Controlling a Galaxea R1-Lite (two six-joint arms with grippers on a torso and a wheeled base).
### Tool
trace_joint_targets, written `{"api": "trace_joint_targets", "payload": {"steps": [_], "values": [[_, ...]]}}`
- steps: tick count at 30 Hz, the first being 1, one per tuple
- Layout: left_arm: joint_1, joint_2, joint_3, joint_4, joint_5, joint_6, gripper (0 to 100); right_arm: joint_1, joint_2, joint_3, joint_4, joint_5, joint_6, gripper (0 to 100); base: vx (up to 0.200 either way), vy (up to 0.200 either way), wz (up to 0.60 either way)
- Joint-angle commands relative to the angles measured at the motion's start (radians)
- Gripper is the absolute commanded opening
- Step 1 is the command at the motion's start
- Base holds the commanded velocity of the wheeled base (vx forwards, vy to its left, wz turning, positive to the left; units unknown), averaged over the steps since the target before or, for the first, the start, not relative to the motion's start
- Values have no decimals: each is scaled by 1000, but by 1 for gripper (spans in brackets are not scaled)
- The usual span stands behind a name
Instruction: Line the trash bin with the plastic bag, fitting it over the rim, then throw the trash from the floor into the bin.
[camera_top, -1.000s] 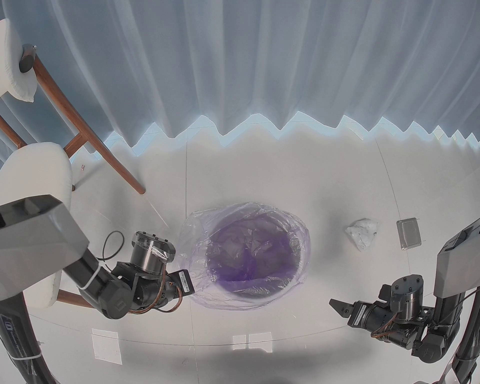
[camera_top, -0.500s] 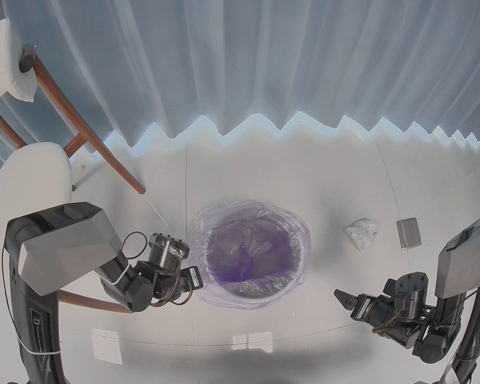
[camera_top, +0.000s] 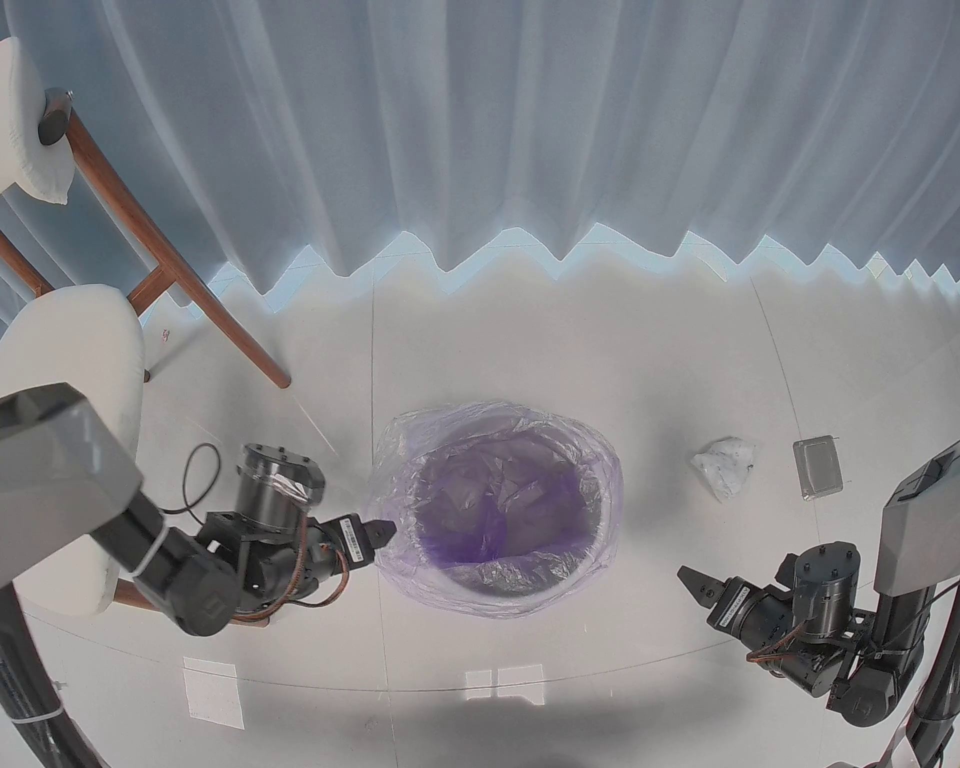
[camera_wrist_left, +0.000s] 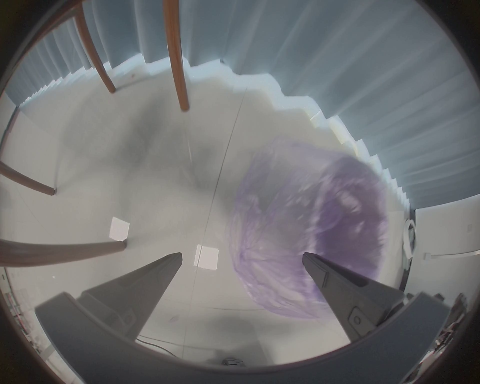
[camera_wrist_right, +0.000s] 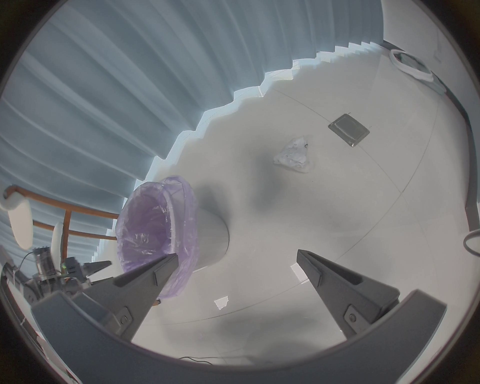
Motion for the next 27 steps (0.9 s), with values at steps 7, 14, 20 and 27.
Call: {"api": "trace_joint_targets", "payload": {"steps": [7, 14, 20, 27], "values": [[210, -863, 325, -143, -37, 57, 100, -33, 21, -95, -12, 145, 61, 100, 0, 0, 0], [341, -1202, 328, 124, -48, 185, 100, -68, 85, -210, -9, 159, 33, 100, 0, 0, 0], [342, -1395, 315, 350, 114, 187, 100, -75, 148, -294, -6, 172, 33, 100, 0, 0, 0], [339, -1407, 314, 351, 131, 210, 100, -128, 222, -409, 17, 208, 25, 100, 0, 0, 0]]}}
